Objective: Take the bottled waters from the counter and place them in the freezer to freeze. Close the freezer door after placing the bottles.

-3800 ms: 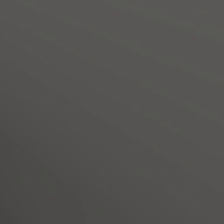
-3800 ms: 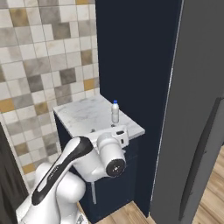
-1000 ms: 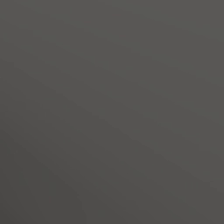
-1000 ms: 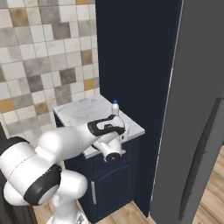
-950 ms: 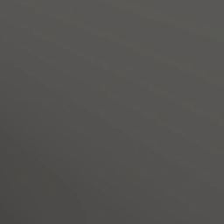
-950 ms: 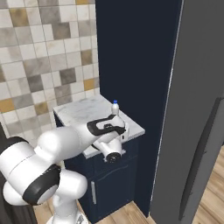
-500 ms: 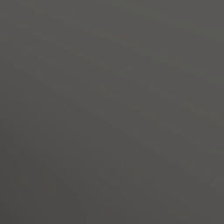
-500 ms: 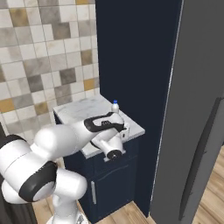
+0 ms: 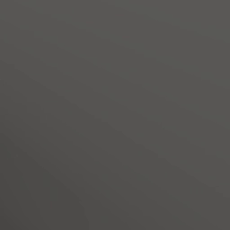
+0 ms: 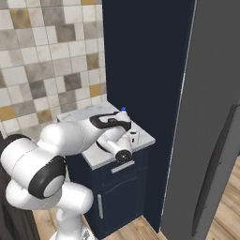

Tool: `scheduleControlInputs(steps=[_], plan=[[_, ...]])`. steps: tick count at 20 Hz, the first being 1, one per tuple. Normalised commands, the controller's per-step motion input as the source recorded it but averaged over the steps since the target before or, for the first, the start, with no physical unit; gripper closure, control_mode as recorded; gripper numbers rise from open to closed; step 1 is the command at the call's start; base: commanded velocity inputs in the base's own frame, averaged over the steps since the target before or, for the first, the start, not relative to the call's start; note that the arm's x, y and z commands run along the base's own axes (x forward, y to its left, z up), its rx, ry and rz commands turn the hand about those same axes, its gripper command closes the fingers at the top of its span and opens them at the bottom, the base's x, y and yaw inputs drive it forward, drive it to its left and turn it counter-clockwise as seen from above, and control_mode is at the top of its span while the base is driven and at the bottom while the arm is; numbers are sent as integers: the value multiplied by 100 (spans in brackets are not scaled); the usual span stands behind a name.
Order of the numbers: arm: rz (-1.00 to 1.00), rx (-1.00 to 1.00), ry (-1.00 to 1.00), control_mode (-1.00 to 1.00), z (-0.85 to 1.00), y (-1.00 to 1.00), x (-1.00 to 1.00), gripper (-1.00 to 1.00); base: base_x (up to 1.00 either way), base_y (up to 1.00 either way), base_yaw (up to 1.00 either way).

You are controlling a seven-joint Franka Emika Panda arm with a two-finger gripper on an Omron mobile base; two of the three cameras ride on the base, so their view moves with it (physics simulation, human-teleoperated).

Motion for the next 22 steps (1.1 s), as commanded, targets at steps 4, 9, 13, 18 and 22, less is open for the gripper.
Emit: scheduleControlInputs(steps=[4, 9, 13, 18, 22], plan=[[0, 0, 0, -100, -8, 0, 5, -100, 0, 0, 0], [-3, 0, 0, -100, -9, -2, 12, -100, 0, 0, 0], [-4, 0, 0, -100, -6, -1, 14, -100, 0, 0, 0], [-7, 0, 0, -100, -1, 0, 5, -100, 0, 0, 0], [-5, 0, 0, -100, 0, 0, 0, -100, 0, 0, 0]])
